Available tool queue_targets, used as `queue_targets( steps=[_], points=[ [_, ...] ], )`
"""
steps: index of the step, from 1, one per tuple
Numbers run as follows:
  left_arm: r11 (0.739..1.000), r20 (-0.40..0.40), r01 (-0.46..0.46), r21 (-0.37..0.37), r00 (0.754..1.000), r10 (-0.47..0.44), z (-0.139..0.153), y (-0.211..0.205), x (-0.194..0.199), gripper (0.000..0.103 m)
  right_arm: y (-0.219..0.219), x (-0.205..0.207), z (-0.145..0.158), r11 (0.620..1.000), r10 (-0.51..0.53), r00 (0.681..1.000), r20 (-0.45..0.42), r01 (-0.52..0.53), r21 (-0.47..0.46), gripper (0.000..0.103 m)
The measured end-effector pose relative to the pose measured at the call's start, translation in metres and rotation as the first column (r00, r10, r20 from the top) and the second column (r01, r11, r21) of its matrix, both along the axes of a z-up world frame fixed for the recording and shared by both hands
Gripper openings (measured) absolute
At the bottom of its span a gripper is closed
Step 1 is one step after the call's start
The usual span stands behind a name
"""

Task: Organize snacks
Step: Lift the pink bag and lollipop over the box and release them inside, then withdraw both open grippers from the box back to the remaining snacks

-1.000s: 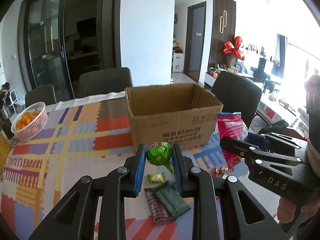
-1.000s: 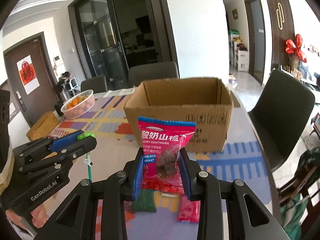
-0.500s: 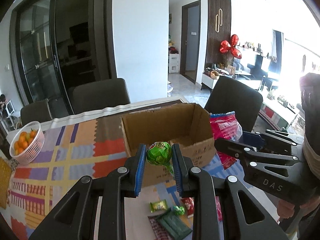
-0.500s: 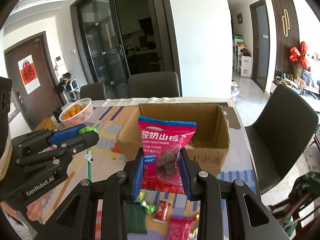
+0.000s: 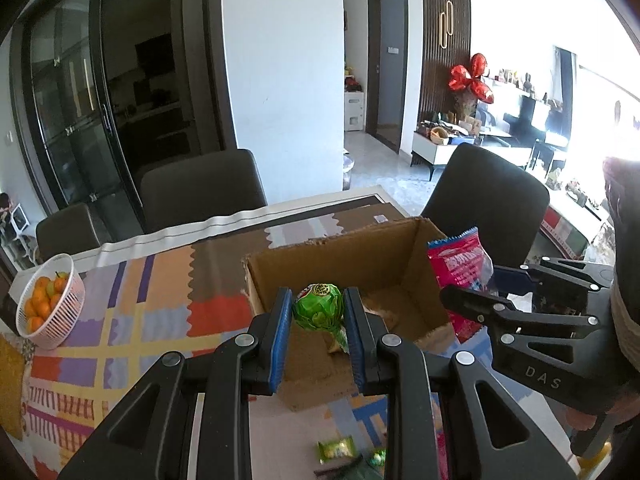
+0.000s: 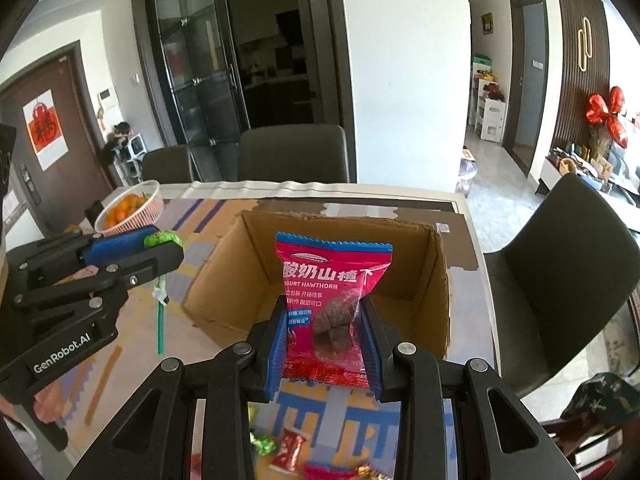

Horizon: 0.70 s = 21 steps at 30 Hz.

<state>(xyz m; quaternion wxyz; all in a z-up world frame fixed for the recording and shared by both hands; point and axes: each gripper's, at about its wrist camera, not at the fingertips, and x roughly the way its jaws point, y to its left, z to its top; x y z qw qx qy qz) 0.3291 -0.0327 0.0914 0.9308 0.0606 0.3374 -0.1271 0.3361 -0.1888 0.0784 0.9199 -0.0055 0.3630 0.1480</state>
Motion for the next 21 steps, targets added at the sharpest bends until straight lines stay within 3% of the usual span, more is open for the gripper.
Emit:
queue_targets(
  steps=[10,12,13,14,17,21],
  points=[
    [0.999,-0.037,-0.029,-0.022,0.999,0.029,-0.020,-0.002,0.033,0.028,-0.007,0.026,-0.014,1.000,-0.030,0.999,-0.025,0.030,-0.008,0.034],
    [0.999,-0.046,-0.043,-0.013,0.998,0.042,-0.023,-0.001,0.035,0.043,-0.008,0.028,-0.017,0.999,-0.042,0.999,-0.022,0.042,-0.011,0.037],
    [0.999,-0.049,-0.053,-0.006,0.997,0.052,-0.025,-0.001,0.035,0.051,-0.009,0.028,-0.019,0.999,-0.052,0.998,-0.025,0.052,-0.015,0.048],
    [0.998,-0.048,-0.057,0.003,0.997,0.057,-0.026,0.000,0.033,0.053,-0.011,0.028,-0.020,0.998,-0.066,0.997,-0.030,0.065,-0.014,0.057],
    [0.997,-0.038,-0.068,0.030,0.997,0.069,-0.029,0.001,0.023,0.055,-0.014,0.023,-0.021,0.996,-0.086,0.996,-0.028,0.086,-0.014,0.057],
    [0.998,-0.043,-0.060,0.003,0.997,0.060,-0.027,0.004,0.005,0.057,-0.014,0.010,-0.021,0.997,-0.073,0.997,-0.024,0.072,-0.020,0.057]
  ],
)
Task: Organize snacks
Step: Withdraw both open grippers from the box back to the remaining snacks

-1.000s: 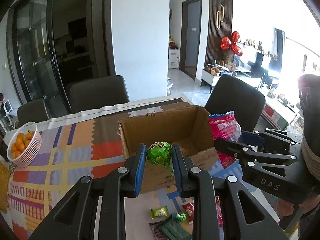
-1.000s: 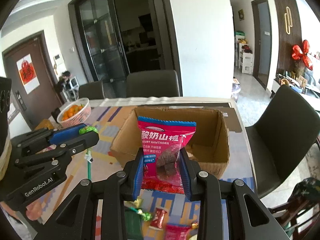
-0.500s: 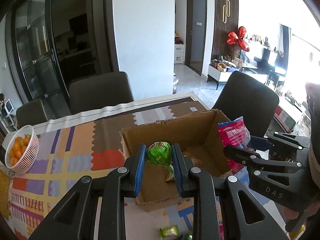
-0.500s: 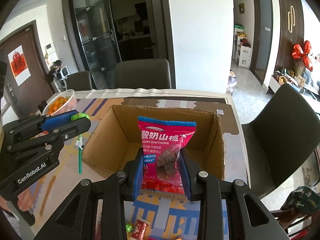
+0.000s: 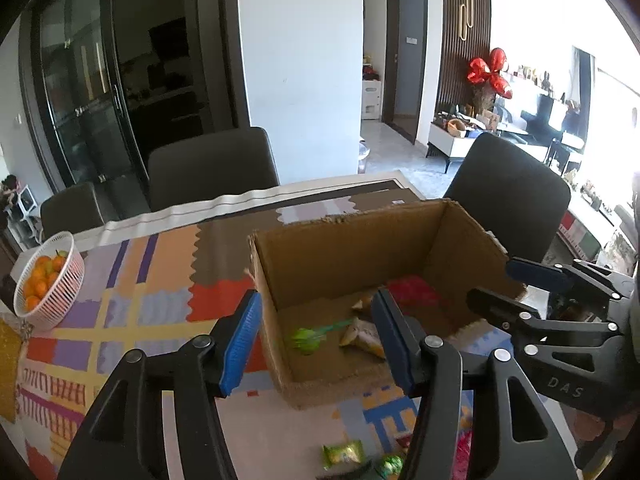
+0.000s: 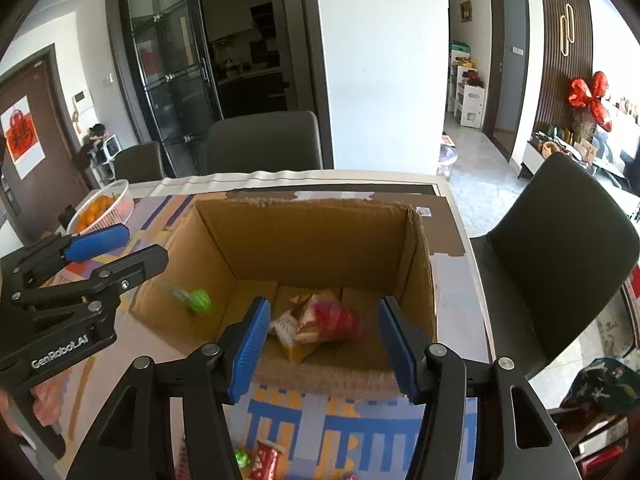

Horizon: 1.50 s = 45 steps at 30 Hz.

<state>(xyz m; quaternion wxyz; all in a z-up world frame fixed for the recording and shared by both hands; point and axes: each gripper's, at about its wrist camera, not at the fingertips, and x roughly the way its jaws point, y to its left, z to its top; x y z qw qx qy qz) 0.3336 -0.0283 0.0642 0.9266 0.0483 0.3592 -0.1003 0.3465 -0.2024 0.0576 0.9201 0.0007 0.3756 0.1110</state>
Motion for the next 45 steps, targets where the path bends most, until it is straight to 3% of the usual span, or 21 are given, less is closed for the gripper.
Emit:
queue_targets(
  steps=[13,24,38,45],
  points=[
    [0.999,0.063,0.037,-0.025,0.997,-0.035,0.016,0.001,-0.072,0.057,0.000,-0.062,0.020,1.000,0.004,0.995,0.102,-0.002,-0.011,0.057],
    [0.996,0.083,0.089,-0.022,0.993,-0.087,0.007,-0.002,-0.132,0.058,-0.004,-0.115,0.011,1.000,0.000,0.992,0.128,-0.002,0.015,0.057],
    [0.994,0.016,0.106,-0.018,0.994,-0.106,-0.032,-0.010,-0.170,0.059,-0.013,-0.157,-0.019,0.999,-0.034,0.993,0.110,0.036,-0.011,0.057],
    [0.993,-0.022,0.117,-0.033,0.993,-0.118,-0.060,-0.011,-0.175,0.059,-0.022,-0.166,-0.047,0.997,-0.078,0.996,0.051,0.078,0.010,0.057]
  ],
)
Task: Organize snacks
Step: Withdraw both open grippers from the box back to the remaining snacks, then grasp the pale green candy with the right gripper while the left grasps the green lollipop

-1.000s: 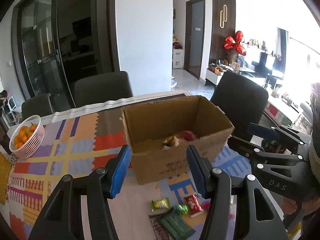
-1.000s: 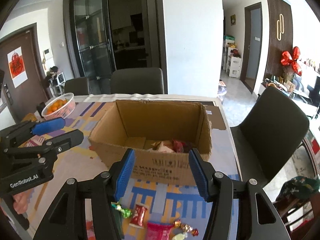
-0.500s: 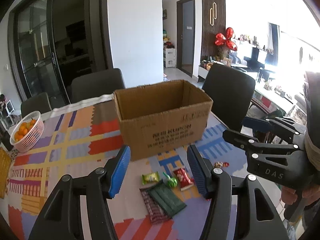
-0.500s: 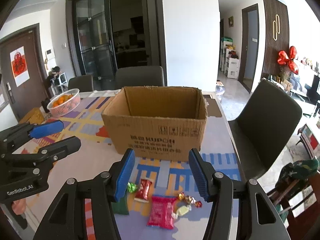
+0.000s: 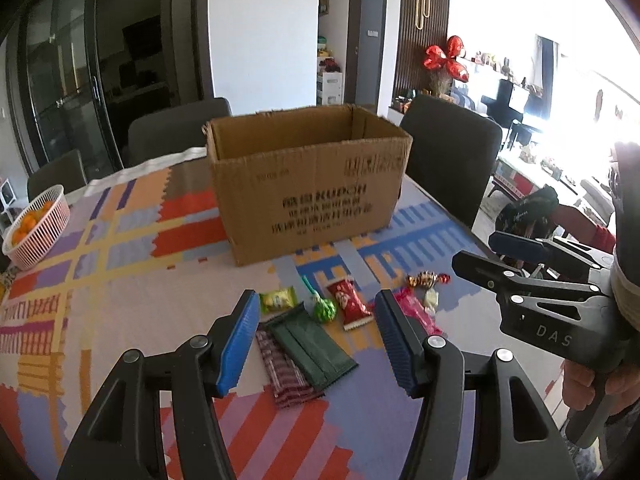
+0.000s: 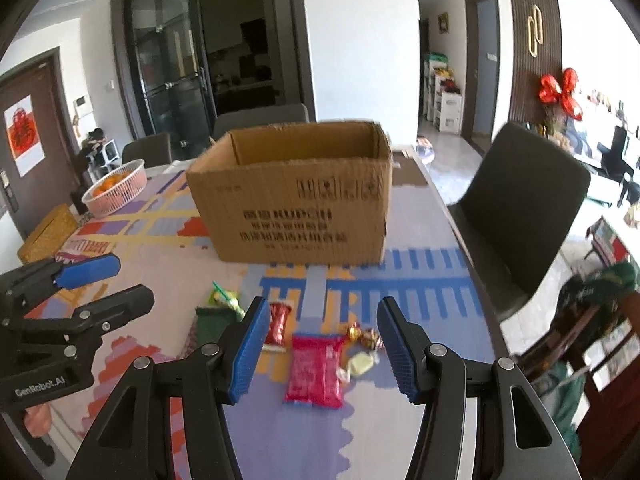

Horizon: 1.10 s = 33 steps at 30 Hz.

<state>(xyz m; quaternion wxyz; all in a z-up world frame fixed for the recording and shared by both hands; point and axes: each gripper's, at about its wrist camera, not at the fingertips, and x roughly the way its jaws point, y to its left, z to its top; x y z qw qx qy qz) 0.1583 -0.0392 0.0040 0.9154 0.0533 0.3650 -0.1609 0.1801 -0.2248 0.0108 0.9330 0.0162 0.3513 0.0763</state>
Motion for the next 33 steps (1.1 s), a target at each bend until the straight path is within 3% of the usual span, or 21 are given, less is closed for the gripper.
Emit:
queue_targets(
  steps=[11,27,33],
  points=[
    [1.000,-0.088,0.026,0.009,0.996,-0.026,-0.045,-0.006,0.003,0.059,-0.008,-0.005,-0.049,0.998,-0.062,0.990,-0.125,0.064,0.013,0.057],
    [0.998,-0.120,0.063,0.008,0.991,-0.061,-0.078,-0.011,0.036,0.059,-0.019,0.009,-0.077,0.986,-0.165,0.971,-0.172,0.166,-0.009,0.057],
    [0.995,-0.133,0.099,0.005,0.986,-0.098,-0.090,-0.017,0.053,0.048,-0.021,0.014,-0.082,0.982,-0.186,0.965,-0.184,0.188,-0.006,0.057]
  ],
)
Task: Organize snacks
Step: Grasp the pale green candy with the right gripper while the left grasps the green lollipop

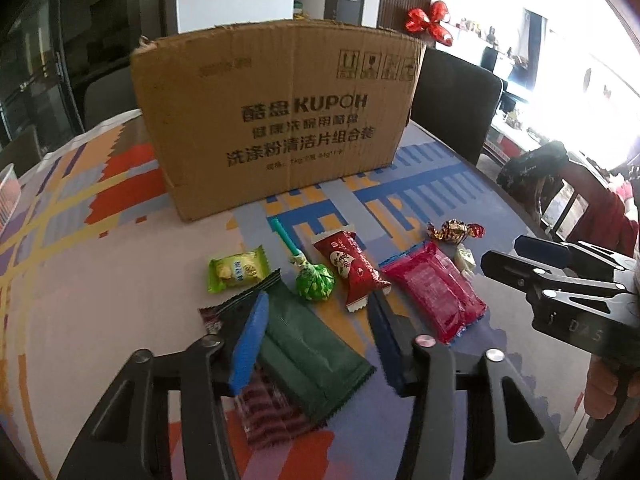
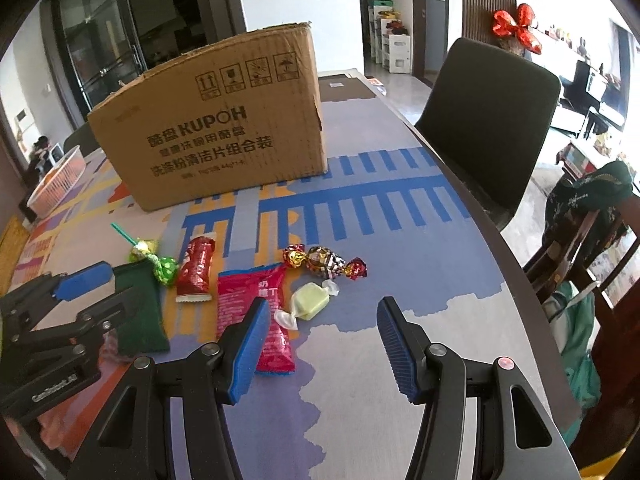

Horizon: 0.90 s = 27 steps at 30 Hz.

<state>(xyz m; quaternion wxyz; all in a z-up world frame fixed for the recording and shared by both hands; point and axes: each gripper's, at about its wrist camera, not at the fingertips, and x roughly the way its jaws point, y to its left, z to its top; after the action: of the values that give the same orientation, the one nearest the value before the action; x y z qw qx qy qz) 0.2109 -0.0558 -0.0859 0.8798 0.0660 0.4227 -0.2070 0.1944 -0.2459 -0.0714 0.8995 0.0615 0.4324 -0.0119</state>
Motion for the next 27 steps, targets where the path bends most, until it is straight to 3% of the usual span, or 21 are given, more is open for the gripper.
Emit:
queue_targets(
  steps=[4,27],
  points=[
    [1.000,-0.025,0.012,0.001,1.000,-0.012,-0.008,-0.002,0.011,0.038,0.001,0.003,-0.002,1.000,-0.008,1.000,-0.004,0.008,0.000,0.056],
    [0.999,-0.061,0.044,-0.002,0.997,-0.044,-0.025,-0.014,0.036,0.028,-0.001,0.023,-0.025,0.998,-0.016,0.998,-0.054,0.019,0.060,0.037]
  ],
)
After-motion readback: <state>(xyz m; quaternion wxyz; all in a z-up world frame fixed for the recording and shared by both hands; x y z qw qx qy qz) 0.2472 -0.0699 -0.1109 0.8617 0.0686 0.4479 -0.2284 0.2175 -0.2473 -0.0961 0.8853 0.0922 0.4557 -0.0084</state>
